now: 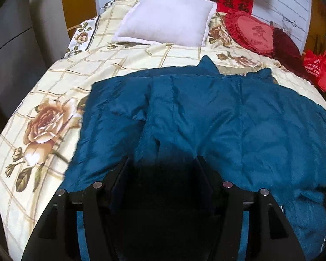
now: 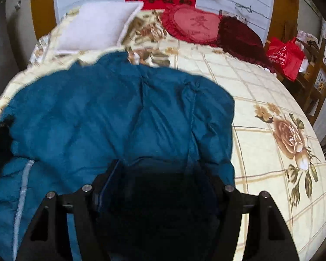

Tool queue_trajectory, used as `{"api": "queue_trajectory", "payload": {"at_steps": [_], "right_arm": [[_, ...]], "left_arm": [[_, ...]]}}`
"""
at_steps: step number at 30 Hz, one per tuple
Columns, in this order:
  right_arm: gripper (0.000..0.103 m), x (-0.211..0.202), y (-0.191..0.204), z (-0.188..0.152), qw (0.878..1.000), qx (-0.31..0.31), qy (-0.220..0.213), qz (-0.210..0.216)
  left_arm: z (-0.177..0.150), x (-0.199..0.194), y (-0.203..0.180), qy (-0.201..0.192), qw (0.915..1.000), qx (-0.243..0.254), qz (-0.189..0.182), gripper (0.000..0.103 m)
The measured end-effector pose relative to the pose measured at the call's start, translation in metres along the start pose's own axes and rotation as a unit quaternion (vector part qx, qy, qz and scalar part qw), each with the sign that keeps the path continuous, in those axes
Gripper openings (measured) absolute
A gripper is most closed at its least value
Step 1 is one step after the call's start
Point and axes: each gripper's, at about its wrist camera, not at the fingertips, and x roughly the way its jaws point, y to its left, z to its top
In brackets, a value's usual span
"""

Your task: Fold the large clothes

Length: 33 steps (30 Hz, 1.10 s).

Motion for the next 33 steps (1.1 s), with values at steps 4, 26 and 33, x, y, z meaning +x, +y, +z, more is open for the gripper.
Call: {"api": "queue_trajectory", "payload": {"at_steps": [4, 26, 33], "right_arm": [[0.073, -0.002, -0.006, -0.003, 1.000, -0.007, 0.000, -0.024], [0.075, -0.118, 0.029, -0.094, 0.997, -0.002, 0.025, 0.079], [0.076, -0.137, 0.037, -0.133, 0.996, -0.013, 0.040, 0.082]], "left_arm": [[-0.015, -0.021, 0.015, -0.010, 0.9999, -0.006, -0.005, 0.076], [-0.135, -0.143, 0.083, -0.026, 0.9993, -0.027, -0.010, 0.076], [-0.166, -0.164, 0.093, -0.021, 0.9996, -0.017, 0.004, 0.076]]}}
